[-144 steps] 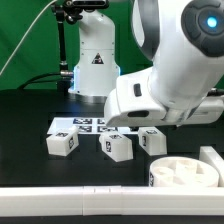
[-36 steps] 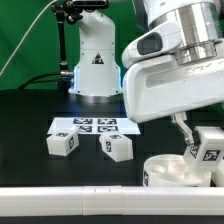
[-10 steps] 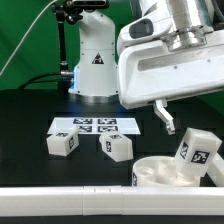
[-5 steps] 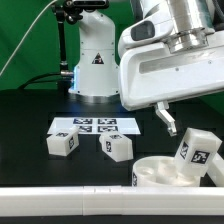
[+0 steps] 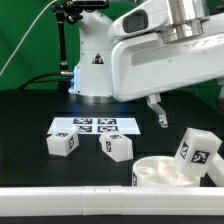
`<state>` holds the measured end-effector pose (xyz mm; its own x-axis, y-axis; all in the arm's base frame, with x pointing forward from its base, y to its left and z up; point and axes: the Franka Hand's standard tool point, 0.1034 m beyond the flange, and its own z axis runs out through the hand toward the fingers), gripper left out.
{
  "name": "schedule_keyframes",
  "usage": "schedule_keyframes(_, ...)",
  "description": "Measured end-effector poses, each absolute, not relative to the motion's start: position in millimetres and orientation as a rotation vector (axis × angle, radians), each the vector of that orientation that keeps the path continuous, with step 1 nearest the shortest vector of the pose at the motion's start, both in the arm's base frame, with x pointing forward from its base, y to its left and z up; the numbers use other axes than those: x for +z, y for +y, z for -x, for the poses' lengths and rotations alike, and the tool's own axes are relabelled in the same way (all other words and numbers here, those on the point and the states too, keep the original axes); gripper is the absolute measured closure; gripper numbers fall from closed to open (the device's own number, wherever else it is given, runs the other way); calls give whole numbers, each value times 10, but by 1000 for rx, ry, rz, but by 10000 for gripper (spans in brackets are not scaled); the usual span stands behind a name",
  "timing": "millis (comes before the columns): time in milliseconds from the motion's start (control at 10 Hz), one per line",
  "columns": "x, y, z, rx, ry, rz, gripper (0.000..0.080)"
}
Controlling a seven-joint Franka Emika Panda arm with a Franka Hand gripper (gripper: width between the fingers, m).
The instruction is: Assemble stool
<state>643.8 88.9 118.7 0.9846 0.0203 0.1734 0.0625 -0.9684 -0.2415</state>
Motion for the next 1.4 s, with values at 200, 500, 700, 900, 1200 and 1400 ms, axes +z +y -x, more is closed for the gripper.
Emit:
schedule_keyframes(200, 1197, 955, -6414, -86, -81, 2857, 151)
schedule_keyframes(500, 1146, 1026, -6447, -154, -230, 2982, 151)
schedule_keyframes(700, 1103, 1040, -6365, -177, -266, 3004, 151)
schedule_keyframes(900, 1092, 953, -6381, -183, -288, 3005, 151)
schedule_keyframes(1200, 1089, 963, -6378, -182, -292, 3004, 151)
schedule_keyframes(1400, 1080, 944, -6323, -108, -93, 3039, 151)
